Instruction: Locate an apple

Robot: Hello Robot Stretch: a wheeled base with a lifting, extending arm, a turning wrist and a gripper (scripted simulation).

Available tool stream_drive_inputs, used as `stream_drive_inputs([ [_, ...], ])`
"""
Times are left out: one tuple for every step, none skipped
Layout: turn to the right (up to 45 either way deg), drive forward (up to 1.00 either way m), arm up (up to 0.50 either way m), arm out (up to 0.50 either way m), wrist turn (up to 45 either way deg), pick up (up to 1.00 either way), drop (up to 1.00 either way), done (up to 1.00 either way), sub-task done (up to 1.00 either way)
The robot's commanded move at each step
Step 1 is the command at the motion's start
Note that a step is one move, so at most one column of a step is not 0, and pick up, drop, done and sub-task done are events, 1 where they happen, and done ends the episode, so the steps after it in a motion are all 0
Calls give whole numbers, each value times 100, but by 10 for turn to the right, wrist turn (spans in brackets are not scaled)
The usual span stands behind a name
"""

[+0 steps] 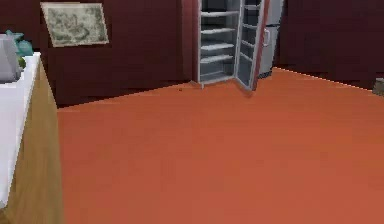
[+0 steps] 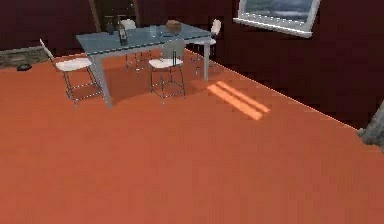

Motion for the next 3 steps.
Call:
stream_drive_inputs([
  [-30, 0, 0, 0, 0, 0, 0, 0, 0],
  [0, 55, 0, 0, 0, 0, 0, 0, 0],
  [-270, 0, 0, 0, 0, 0, 0, 0, 0],
])
